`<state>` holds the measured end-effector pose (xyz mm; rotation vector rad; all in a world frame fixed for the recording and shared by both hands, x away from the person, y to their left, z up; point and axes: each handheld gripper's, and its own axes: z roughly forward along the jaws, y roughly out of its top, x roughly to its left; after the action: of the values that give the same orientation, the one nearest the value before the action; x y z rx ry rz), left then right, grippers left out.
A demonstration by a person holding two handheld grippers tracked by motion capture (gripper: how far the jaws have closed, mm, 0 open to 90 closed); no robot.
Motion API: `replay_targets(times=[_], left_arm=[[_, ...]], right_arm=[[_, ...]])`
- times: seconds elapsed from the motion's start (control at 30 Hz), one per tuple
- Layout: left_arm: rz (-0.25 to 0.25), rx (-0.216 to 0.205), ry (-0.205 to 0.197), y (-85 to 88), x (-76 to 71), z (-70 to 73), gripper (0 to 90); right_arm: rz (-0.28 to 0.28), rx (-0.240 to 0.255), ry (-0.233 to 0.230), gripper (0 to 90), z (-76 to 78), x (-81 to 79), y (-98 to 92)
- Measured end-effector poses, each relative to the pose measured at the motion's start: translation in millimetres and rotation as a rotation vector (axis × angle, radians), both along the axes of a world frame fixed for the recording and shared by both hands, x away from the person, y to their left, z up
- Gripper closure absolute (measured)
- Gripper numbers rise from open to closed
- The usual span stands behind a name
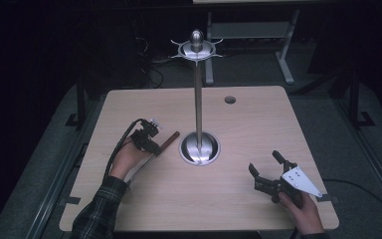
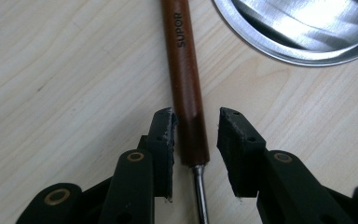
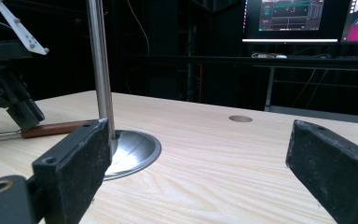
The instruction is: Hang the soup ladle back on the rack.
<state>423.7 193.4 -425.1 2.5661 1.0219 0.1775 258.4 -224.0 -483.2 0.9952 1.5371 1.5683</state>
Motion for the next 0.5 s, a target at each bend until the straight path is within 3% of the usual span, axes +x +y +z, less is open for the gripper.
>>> replay_targets(times=[0.5], left_arm=[[-0.003,0.058,0.033,-5.5,4.5,-13.3,68.6]], right_arm=[[0.000,-0.001,-0.001,6.3,0.0,0.1,-0.1]])
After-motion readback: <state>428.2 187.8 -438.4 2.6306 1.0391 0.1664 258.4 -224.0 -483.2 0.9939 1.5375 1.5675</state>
